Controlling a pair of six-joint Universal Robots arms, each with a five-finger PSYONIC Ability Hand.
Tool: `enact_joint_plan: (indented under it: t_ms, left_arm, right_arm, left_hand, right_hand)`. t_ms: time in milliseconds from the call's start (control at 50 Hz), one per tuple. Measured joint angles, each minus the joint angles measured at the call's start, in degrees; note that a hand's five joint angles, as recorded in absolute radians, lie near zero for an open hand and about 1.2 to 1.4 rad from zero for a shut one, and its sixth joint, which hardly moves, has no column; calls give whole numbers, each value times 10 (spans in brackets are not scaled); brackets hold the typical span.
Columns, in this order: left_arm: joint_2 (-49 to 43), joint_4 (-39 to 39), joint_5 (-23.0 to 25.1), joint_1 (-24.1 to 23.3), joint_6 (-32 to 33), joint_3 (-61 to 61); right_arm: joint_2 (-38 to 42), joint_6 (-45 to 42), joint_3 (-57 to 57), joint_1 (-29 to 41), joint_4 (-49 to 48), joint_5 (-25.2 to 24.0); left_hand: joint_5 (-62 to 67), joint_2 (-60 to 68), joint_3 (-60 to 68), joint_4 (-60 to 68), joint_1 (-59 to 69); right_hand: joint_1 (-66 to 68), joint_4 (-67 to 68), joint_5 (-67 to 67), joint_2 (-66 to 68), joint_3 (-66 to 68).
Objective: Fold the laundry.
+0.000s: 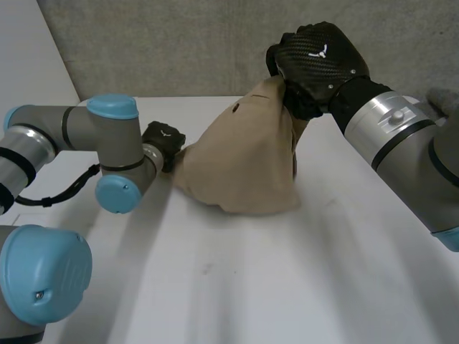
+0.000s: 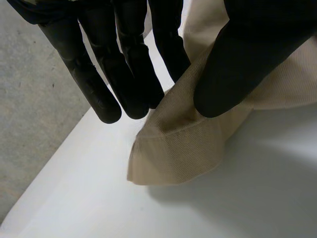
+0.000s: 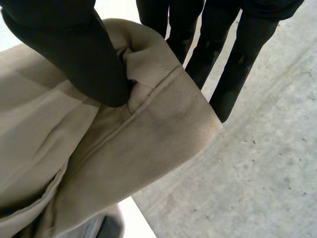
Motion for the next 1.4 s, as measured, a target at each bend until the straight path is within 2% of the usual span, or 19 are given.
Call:
enact_joint_plan:
  t_ms: [160,320,400,480,580,620,640,680,700,720,820,980,1060,1080,1120,1280,1400]
  left_arm:
    - [81,18,-22,10,-11,-22]
    - [157,112,28,38,-60,-5]
    - [146,140,40,42,-74,39]
    - [102,146,22,42,-78,92]
    - [49,143,9,40,-82,125]
    - [21,136,13,36,-91,125]
    - [16,133,15,35,-95,122]
    - [11,126,19,33,-104,110]
    - [11,122,20,32,-111,99]
    - [15,119,20,32,-115,88]
    - [66,103,2,37,-129,17]
    - [284,73,-43,57,-140,-226]
    - [373,57,-26,66,-152,-354]
    - [373,57,-26,66,-152,-354]
    - [418,50,5,72,-166,-448]
    - [424,74,84,82,-212,-594]
    - [367,122,91,66,-263,-594]
  right_arm:
    - [12,14,0,-11,45,52]
    - [17,85,18,-5,102,74]
    - [22,163,29,0,97,81]
    - [52,235,33,10,60,101]
    - [106,252,18,23,19,137]
    - [154,231,-4,32,4,167]
    - [167,223,-13,35,2,176]
    - [194,203,-30,40,3,192]
    - [209,191,-42,43,5,201]
    - [218,183,-50,46,8,206]
    - [247,162,-84,55,25,220]
    - [232,164,-113,74,38,222]
    - [215,164,-116,84,38,222]
    - [215,164,-116,84,38,222]
    - [201,164,-116,91,37,222]
    - [166,167,-110,109,40,221]
    - [129,180,-94,128,43,219]
  left_hand:
    - [0,2,3,3,0]
    - [0,2,3,3,0]
    - [0,2,3,3,0]
    - [0,2,3,3,0]
    - [-12,-17,-9,-9,-18]
    - [-289,-302,-287,-291,-338]
    - [-348,-363,-359,-352,-407]
    - [-348,-363,-359,-352,-407]
    - [-528,-551,-546,-555,-562]
    - [-532,-561,-558,-568,-562]
    - [-532,-564,-559,-569,-562]
    - [-512,-536,-535,-541,-529]
    - [-477,-500,-498,-500,-485]
    - [-477,-500,-498,-500,-485]
    - [-470,-495,-492,-493,-481]
    - [-475,-497,-494,-497,-485]
    - [-479,-497,-494,-499,-487]
  right_hand:
    - [7,1,0,0,0]
    - [7,1,0,0,0]
    - [7,1,0,0,0]
    - [7,1,0,0,0]
    - [7,1,0,0,0]
    - [7,1,0,0,0]
    - [7,1,0,0,0]
    - [7,1,0,0,0]
    - [7,1,0,0,0]
    - [7,1,0,0,0]
    - [7,1,0,0,0]
    - [7,1,0,0,0]
    - [7,1,0,0,0]
    - [7,1,0,0,0]
    - [7,1,0,0,0]
    - [7,1,0,0,0]
    - [7,1,0,0,0]
